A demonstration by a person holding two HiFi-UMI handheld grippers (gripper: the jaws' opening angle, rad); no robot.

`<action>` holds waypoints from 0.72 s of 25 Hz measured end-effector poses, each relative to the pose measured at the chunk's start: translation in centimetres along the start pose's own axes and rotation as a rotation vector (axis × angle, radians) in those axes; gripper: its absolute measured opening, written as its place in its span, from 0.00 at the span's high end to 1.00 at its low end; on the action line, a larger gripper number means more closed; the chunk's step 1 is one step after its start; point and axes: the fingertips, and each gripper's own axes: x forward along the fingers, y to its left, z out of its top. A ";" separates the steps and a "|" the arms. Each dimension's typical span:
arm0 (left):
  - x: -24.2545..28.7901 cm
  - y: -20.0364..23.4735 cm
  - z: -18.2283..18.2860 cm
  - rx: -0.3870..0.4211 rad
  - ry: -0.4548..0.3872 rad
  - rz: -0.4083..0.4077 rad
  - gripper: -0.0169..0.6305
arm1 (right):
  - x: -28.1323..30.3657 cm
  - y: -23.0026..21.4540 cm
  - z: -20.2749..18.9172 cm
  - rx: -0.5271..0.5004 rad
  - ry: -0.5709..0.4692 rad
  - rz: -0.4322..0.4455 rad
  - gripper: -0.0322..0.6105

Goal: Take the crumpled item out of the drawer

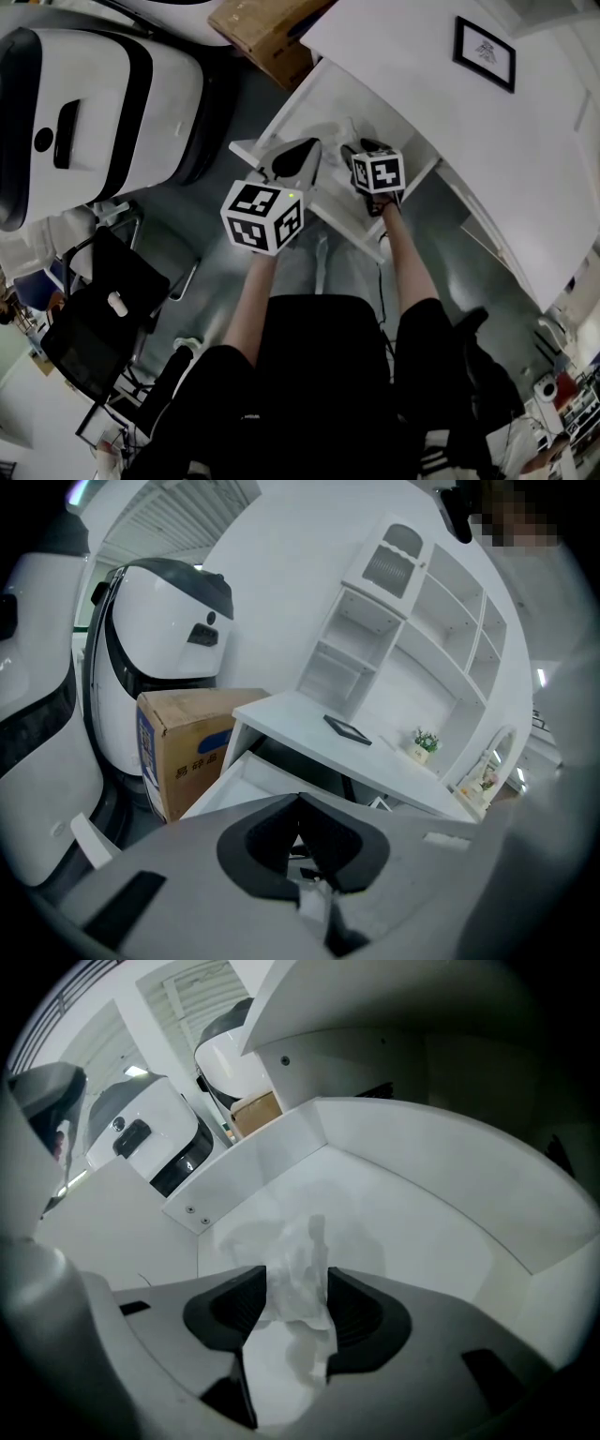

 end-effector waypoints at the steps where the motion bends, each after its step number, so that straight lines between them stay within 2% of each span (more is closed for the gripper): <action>1: 0.0 0.0 0.0 -0.003 -0.001 -0.001 0.98 | 0.1 0.0 -0.1 0.013 0.009 0.000 0.65; 6: -0.1 0.0 -0.1 -0.011 0.003 -0.001 0.98 | 0.4 -0.1 -0.4 0.068 0.048 0.012 0.69; 13: -0.4 -0.1 0.0 -0.006 0.005 0.004 0.98 | 0.1 0.4 0.0 0.060 0.047 0.031 0.85; 18: -1.1 -0.1 0.6 0.015 0.001 0.007 0.98 | -1.1 0.9 0.8 0.044 0.015 0.036 0.87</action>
